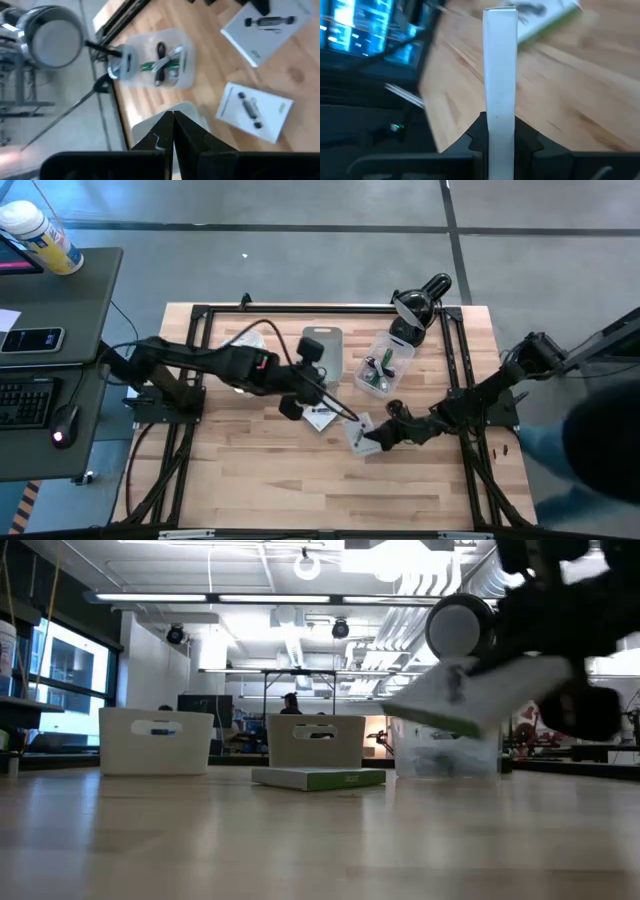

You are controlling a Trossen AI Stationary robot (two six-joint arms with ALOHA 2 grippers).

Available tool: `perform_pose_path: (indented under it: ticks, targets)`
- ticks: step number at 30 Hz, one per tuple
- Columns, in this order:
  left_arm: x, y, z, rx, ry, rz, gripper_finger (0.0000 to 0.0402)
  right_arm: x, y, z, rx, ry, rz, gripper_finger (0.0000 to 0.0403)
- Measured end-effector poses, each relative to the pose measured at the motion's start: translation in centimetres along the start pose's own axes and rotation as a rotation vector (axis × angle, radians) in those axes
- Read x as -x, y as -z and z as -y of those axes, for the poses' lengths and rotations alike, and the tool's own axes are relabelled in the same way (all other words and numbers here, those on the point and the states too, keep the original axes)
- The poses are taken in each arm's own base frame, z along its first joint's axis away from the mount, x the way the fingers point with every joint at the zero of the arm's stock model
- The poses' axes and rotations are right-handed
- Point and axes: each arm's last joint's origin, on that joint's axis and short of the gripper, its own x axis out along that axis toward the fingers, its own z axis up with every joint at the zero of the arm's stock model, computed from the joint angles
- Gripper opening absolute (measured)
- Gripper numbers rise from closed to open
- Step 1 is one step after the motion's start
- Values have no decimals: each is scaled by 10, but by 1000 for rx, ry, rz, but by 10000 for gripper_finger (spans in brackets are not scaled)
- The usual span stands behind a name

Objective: Pick and place items into bin
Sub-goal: Put the bottom white card reader box into the gray bin

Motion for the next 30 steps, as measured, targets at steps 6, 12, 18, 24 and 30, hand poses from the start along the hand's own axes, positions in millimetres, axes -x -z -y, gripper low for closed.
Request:
perform_pose_path:
  ticks: [6, 12, 18, 24, 30]
  targets:
    - [27, 11, -10, 18, -35, 17, 1, -2, -22, -12, 10, -101, 94, 34]
    - [48, 19, -19, 25, -64, 64, 1, -5, -42, -17, 30, -165, 165, 40]
    - [65, 23, -26, 34, -88, 128, 1, -6, -55, -19, 53, -198, 198, 34]
    - [71, 23, -29, 16, -75, 184, 1, -7, -63, -19, 67, -225, 202, 41]
    - [58, 19, -11, 50, -33, 290, 1, -7, -66, -21, 88, -247, 202, 34]
